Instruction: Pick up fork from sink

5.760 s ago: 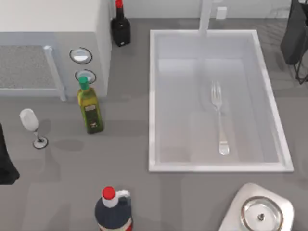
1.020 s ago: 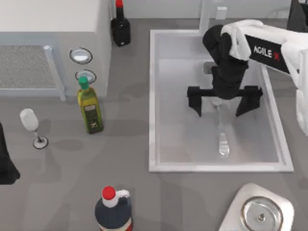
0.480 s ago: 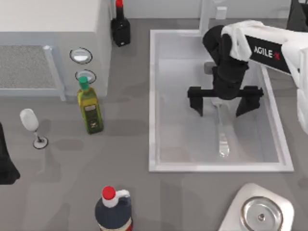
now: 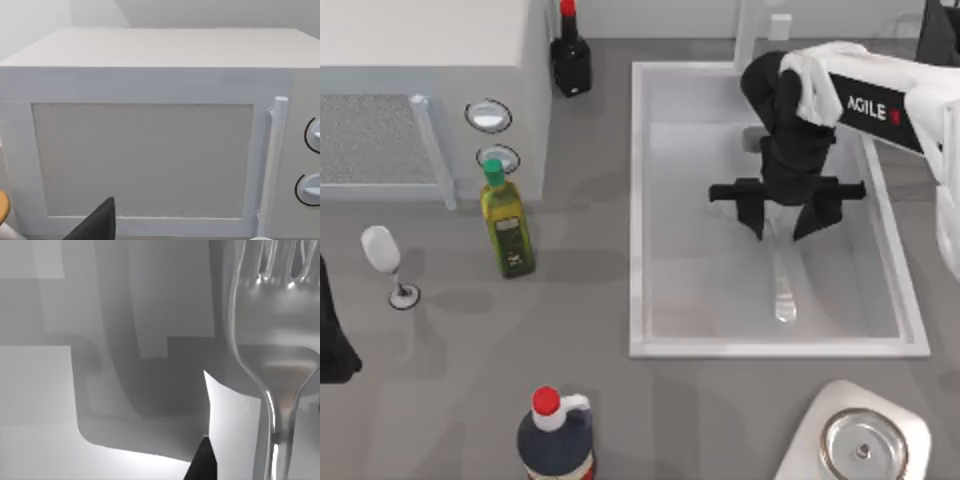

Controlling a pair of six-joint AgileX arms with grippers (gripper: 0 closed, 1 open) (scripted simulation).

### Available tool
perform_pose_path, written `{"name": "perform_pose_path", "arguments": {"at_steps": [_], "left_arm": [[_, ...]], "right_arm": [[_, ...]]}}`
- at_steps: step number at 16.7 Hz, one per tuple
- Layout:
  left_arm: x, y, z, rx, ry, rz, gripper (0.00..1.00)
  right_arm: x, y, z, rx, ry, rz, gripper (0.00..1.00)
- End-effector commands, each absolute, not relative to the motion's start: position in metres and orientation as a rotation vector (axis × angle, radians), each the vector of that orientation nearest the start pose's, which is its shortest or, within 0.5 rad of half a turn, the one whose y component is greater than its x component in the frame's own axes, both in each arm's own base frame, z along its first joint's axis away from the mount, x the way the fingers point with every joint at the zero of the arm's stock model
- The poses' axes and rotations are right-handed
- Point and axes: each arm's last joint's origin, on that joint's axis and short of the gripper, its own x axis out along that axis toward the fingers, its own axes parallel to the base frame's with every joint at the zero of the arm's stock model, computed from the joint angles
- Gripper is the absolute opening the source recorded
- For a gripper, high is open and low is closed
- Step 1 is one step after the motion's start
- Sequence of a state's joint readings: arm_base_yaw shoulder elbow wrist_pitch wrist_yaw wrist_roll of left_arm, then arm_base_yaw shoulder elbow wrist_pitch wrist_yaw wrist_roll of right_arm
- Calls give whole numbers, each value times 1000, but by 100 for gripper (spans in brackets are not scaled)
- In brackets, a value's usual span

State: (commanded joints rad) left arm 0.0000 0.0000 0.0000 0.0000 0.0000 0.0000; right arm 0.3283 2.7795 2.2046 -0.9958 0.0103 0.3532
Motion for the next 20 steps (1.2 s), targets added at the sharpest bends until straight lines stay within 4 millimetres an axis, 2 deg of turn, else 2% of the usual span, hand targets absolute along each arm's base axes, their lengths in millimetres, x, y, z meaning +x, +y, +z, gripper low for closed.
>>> {"name": "perform_pose_path", "arguments": {"at_steps": [2, 3, 10, 11, 13, 14, 17, 20], "left_arm": [[106, -1, 160, 0, 0, 0, 100], [106, -1, 160, 0, 0, 0, 100], [106, -1, 160, 0, 0, 0, 100], [106, -1, 160, 0, 0, 0, 100], [106, -1, 160, 0, 0, 0, 100], [106, -1, 160, 0, 0, 0, 100], [106, -1, 160, 0, 0, 0, 100], [106, -1, 160, 0, 0, 0, 100]], "right_arm": [[482, 171, 11, 8, 1571, -8, 2], [482, 171, 11, 8, 1571, -8, 0], [482, 171, 11, 8, 1571, -8, 0], [485, 170, 35, 3, 1529, -3, 0], [489, 166, 43, 16, 1516, -21, 0], [493, 160, 57, 35, 1496, -44, 0], [505, 137, 120, 101, 1415, -121, 0], [504, 126, 178, 126, 1388, -155, 0]]}}
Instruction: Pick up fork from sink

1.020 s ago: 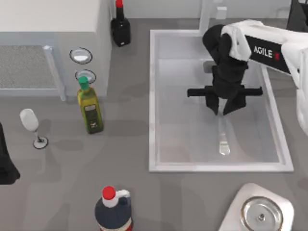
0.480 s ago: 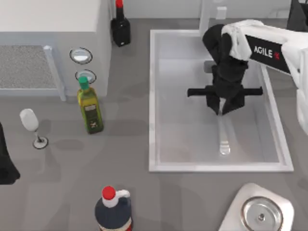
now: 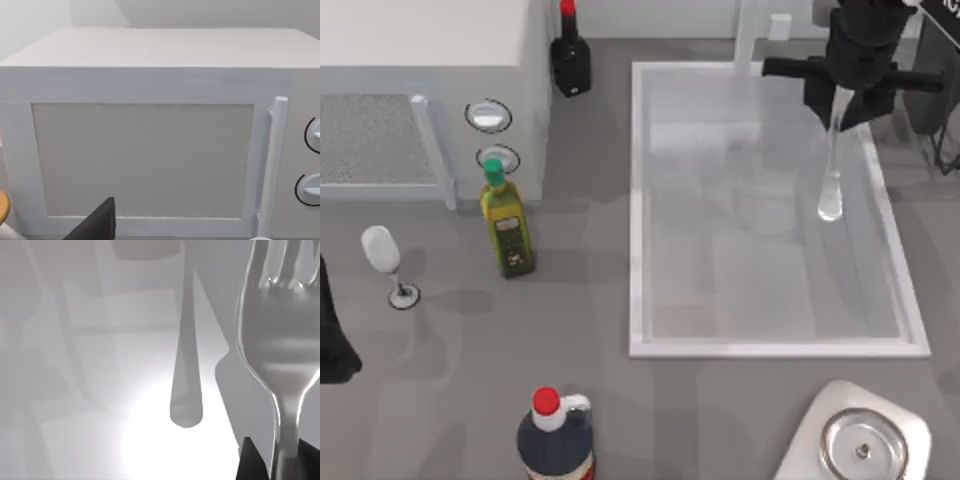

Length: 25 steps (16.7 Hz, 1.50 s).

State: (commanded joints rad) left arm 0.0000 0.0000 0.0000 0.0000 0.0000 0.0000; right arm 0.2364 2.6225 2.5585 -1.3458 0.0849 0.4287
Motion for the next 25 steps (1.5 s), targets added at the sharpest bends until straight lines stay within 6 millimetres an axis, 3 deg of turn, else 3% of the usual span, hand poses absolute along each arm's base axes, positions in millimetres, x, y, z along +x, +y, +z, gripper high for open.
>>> {"name": "perform_pose_path", "arguments": {"at_steps": [1, 3, 8, 14, 17, 20, 25], "left_arm": [[106, -1, 160, 0, 0, 0, 100], [106, -1, 160, 0, 0, 0, 100], [106, -1, 160, 0, 0, 0, 100], [106, -1, 160, 0, 0, 0, 100], [106, -1, 160, 0, 0, 0, 100], [106, -1, 160, 0, 0, 0, 100], [106, -1, 160, 0, 0, 0, 100]], "right_arm": [[501, 128, 191, 121, 1394, -148, 0], [495, 137, 198, 90, 1433, -113, 0], [484, 170, 184, 4, 1527, -3, 0], [485, 165, 187, 9, 1522, -8, 0], [483, 149, 205, 11, 1512, -5, 0], [474, 119, 227, 9, 1515, -6, 0], [431, 56, 253, 1, 1567, -13, 0]]}}
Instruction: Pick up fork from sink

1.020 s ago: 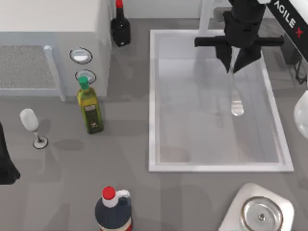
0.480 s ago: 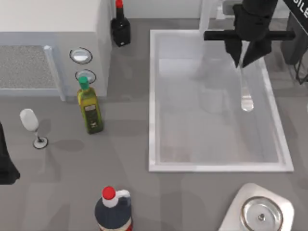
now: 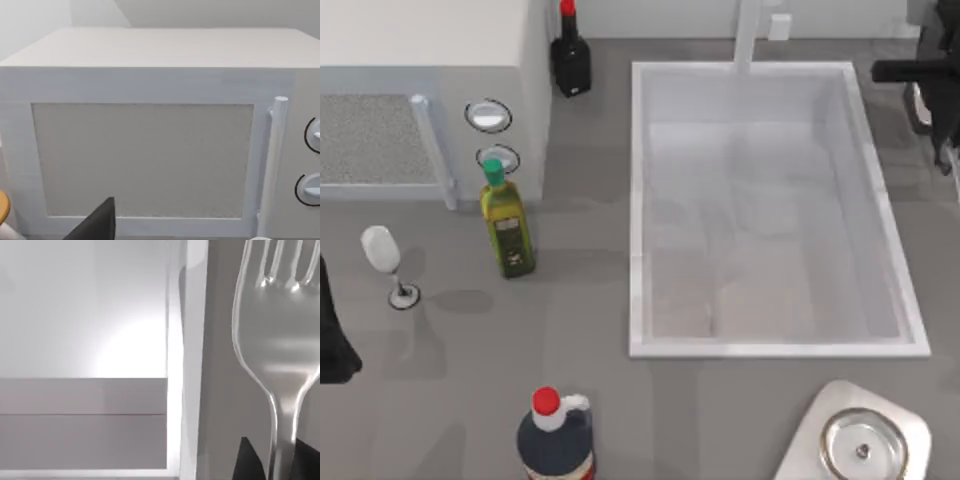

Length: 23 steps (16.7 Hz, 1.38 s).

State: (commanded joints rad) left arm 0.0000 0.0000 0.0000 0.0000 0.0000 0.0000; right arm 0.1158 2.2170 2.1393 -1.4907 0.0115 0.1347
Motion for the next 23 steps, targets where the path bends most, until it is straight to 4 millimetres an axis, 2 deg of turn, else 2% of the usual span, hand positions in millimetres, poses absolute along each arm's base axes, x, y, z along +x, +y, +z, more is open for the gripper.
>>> {"name": "perform_pose_path", "arguments": {"at_steps": [5, 7, 9, 17, 20, 23], "left_arm": [[106, -1, 160, 0, 0, 0, 100], [106, -1, 160, 0, 0, 0, 100], [106, -1, 160, 0, 0, 0, 100], [106, -1, 160, 0, 0, 0, 100], [106, -1, 160, 0, 0, 0, 100], [106, -1, 160, 0, 0, 0, 100]], "right_arm": [[367, 7, 263, 5, 1596, -11, 0], [347, -5, 267, 7, 1585, -9, 0], [335, -11, 270, 8, 1573, -8, 0], [337, -9, 265, -3, 1552, 23, 0], [343, 0, 251, -24, 1503, 84, 0], [343, 6, 224, -33, 1501, 104, 0]]}}
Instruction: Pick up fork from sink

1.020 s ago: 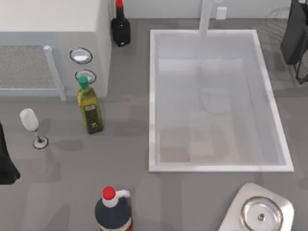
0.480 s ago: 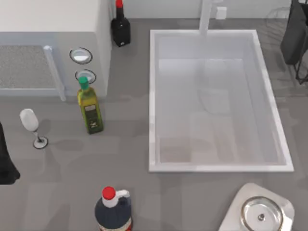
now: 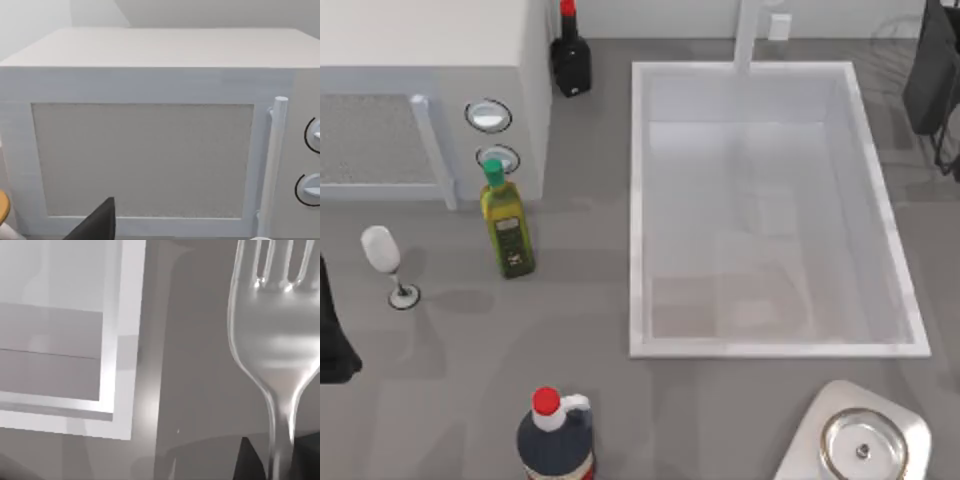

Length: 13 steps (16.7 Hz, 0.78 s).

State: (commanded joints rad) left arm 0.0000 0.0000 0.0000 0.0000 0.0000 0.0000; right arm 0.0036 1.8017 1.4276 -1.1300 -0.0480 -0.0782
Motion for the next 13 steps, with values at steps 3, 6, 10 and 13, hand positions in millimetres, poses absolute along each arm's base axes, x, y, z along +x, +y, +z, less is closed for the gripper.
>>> {"name": "perform_pose_path", "arguments": {"at_steps": [3, 6, 10, 13], "left_arm": [[106, -1, 160, 0, 0, 0, 100], [106, -1, 160, 0, 0, 0, 100], [106, -1, 160, 0, 0, 0, 100], [106, -1, 160, 0, 0, 0, 100]], "right_arm": [[339, 2, 192, -21, 1530, 66, 0], [335, -9, 165, 1, 1563, 8, 0], [333, -12, 160, 8, 1571, -8, 0], [333, -12, 160, 8, 1571, -8, 15]]}}
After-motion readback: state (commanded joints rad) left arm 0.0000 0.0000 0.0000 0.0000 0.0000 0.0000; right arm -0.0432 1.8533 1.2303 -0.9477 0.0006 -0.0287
